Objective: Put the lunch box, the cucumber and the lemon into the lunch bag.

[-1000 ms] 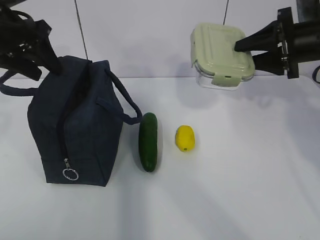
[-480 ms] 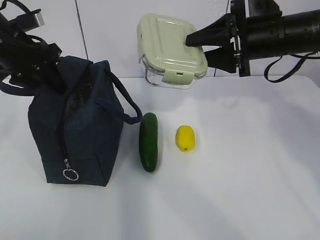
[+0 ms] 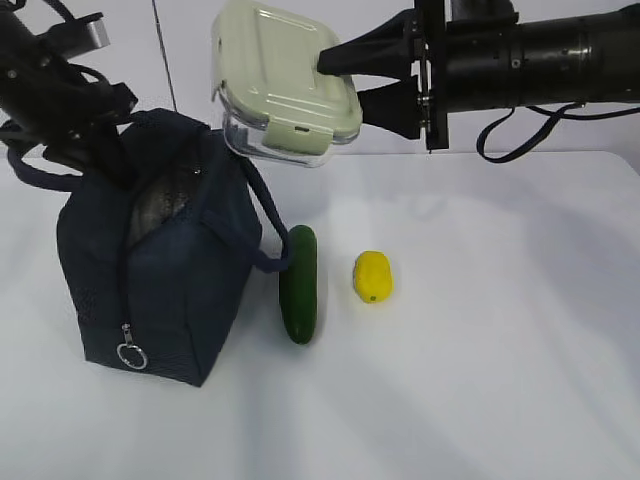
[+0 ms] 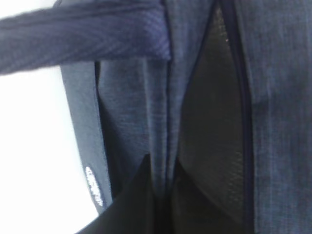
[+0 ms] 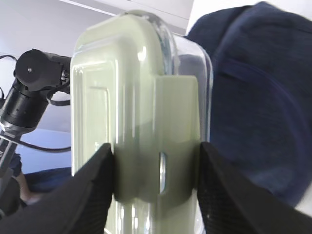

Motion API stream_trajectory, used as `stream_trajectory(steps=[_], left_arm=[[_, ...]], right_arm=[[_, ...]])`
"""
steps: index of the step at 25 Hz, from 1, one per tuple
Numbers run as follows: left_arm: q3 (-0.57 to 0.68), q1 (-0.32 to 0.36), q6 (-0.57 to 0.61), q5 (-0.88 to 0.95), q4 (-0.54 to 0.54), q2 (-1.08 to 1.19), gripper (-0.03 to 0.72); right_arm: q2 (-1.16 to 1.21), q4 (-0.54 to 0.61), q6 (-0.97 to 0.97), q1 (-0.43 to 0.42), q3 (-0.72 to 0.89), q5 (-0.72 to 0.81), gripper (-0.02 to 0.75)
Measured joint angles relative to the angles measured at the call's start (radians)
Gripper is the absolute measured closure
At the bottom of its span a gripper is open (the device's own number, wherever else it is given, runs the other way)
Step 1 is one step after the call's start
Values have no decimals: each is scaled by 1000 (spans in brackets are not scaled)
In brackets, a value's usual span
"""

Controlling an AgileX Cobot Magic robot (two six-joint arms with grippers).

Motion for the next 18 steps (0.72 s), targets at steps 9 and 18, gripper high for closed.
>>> stream_trajectory(steps=[9, 18], left_arm=[[-100, -66, -55, 24, 29, 0, 691], [-116, -66, -69, 48, -9, 0, 692]], right_arm=[[0, 81, -21, 51, 4, -2, 370], [0, 112, -42, 89, 5, -60, 370]])
